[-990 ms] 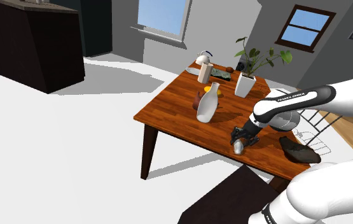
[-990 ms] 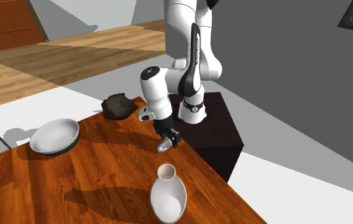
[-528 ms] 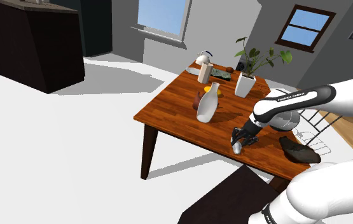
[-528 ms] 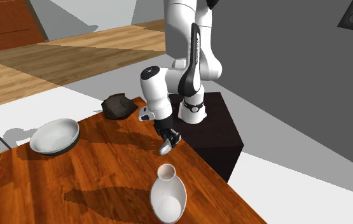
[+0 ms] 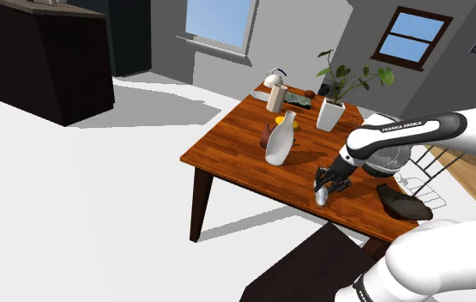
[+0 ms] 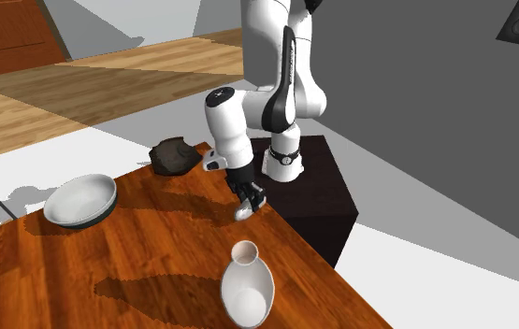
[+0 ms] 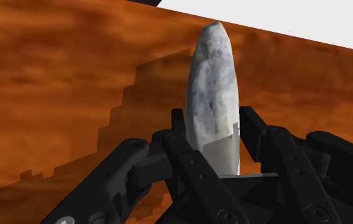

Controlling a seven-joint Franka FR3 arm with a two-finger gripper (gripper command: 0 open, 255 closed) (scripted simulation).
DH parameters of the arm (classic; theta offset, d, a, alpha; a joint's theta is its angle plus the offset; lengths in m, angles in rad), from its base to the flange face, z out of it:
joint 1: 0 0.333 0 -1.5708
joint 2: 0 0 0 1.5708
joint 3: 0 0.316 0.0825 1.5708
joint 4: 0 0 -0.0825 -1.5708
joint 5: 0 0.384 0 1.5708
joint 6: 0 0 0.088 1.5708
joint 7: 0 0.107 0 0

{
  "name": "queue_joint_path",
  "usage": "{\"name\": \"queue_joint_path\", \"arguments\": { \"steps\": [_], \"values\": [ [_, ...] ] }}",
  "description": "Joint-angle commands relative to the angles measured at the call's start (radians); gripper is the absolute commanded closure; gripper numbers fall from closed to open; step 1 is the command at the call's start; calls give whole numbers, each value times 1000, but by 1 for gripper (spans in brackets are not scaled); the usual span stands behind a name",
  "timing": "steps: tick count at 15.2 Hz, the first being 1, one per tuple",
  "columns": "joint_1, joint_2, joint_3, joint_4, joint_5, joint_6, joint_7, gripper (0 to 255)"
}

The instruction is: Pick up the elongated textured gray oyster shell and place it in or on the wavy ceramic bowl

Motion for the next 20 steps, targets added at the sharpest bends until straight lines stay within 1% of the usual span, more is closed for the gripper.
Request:
{"name": "queue_joint_path", "arguments": {
  "steps": [1, 10, 20],
  "values": [
    [-9, -27, 9, 13, -9, -40, 11, 255],
    [-28, -119, 43, 80, -26, -196, 51, 255],
    [-34, -184, 71, 176, -29, -354, 84, 255]
  ]
}}
